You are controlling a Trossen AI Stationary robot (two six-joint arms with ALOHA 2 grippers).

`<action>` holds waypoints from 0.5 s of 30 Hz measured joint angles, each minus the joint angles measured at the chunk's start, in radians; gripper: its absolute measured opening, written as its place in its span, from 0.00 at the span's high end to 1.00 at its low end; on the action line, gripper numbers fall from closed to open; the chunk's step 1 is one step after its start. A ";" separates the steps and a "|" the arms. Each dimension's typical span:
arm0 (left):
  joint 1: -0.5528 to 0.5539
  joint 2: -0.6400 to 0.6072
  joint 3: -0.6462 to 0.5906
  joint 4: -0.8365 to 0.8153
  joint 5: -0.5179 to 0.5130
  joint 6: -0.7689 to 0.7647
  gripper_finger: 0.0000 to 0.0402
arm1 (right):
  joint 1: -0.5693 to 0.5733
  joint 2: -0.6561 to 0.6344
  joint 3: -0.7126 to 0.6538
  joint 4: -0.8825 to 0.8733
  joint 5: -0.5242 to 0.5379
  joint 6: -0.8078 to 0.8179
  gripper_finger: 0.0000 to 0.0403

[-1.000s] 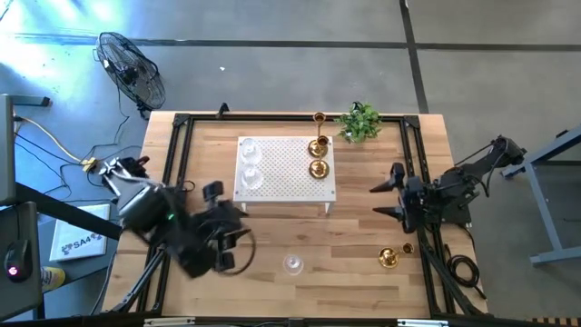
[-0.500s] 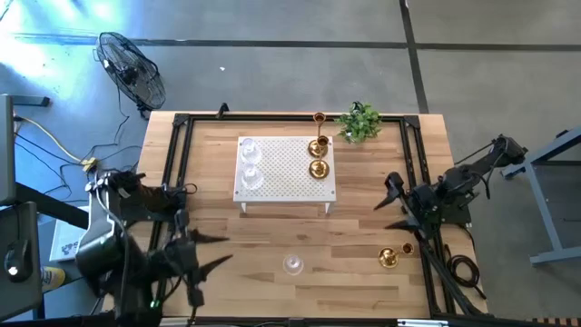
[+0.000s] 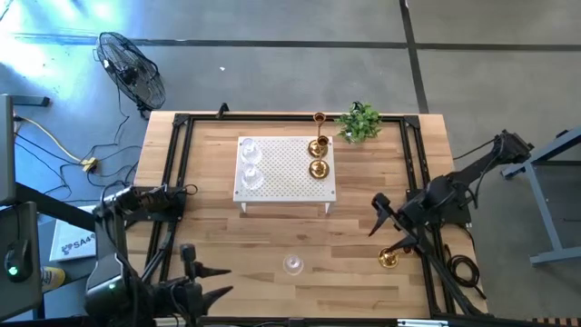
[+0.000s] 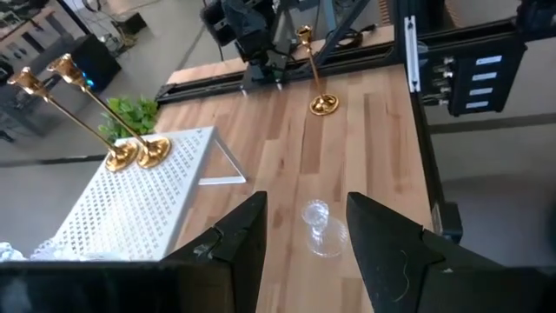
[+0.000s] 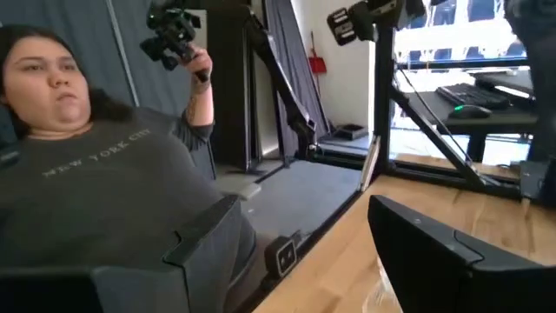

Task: Pick & Place candle stick holders
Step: Put the gold candle holder on the shelf aligned with the other gold candle holders

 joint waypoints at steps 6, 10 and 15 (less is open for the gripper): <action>0.005 0.002 0.000 0.000 0.013 -0.004 0.62 | 0.040 0.057 0.105 -0.063 -0.023 -0.051 0.39; 0.014 0.002 0.000 0.000 0.013 -0.005 0.62 | 0.097 0.117 0.284 -0.322 0.122 -0.070 0.39; 0.014 0.002 0.000 0.000 0.013 -0.005 0.62 | 0.168 0.248 0.500 -0.702 0.435 0.049 0.39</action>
